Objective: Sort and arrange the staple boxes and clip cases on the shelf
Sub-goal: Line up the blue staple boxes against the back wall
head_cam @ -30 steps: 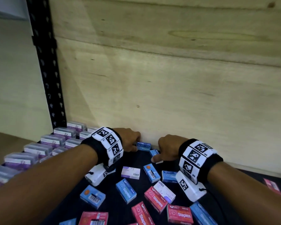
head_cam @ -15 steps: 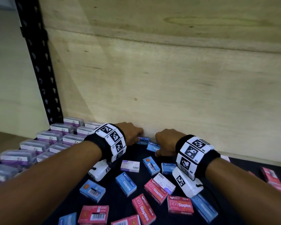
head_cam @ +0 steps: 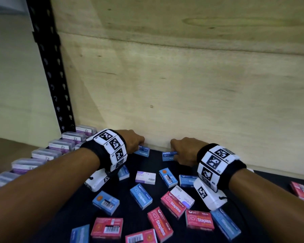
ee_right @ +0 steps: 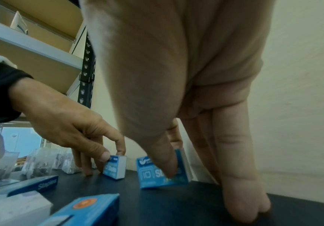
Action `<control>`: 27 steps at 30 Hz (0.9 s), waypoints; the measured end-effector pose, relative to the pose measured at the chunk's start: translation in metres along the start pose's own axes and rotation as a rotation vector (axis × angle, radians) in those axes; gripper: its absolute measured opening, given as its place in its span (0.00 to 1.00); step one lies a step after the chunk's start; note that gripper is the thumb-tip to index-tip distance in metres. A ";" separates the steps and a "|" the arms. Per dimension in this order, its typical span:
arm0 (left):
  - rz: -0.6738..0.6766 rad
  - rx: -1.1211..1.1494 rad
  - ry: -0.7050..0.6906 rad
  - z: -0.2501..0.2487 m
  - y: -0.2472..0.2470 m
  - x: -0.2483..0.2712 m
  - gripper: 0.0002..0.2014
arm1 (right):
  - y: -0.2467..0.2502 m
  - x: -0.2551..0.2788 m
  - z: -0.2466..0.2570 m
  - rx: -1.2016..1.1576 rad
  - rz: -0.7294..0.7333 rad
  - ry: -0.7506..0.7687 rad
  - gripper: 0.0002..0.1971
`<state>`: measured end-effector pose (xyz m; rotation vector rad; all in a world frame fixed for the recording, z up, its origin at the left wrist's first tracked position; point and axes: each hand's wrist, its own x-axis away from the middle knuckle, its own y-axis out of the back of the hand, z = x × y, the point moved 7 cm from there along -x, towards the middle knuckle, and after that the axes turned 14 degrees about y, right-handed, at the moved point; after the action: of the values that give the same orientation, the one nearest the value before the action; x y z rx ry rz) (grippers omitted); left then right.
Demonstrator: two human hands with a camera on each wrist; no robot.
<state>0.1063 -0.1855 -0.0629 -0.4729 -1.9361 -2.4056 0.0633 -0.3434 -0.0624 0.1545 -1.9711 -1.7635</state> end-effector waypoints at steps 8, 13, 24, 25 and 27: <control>-0.041 -0.003 0.025 0.000 -0.004 -0.002 0.16 | -0.001 -0.015 0.007 0.018 -0.005 0.021 0.16; -0.055 -0.013 0.012 -0.003 -0.003 -0.003 0.17 | 0.002 -0.019 0.010 0.009 -0.018 0.017 0.17; -0.088 0.012 0.029 -0.001 -0.004 -0.006 0.16 | 0.003 -0.019 0.010 0.014 -0.031 -0.009 0.19; -0.096 0.009 0.030 -0.002 -0.004 -0.006 0.16 | 0.003 -0.018 0.011 0.025 -0.034 -0.011 0.20; -0.107 0.015 0.027 -0.003 -0.004 -0.005 0.16 | 0.003 -0.018 0.012 0.038 -0.039 -0.019 0.20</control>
<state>0.1098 -0.1887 -0.0681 -0.3427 -2.0169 -2.4447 0.0741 -0.3249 -0.0649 0.1907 -2.0285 -1.7587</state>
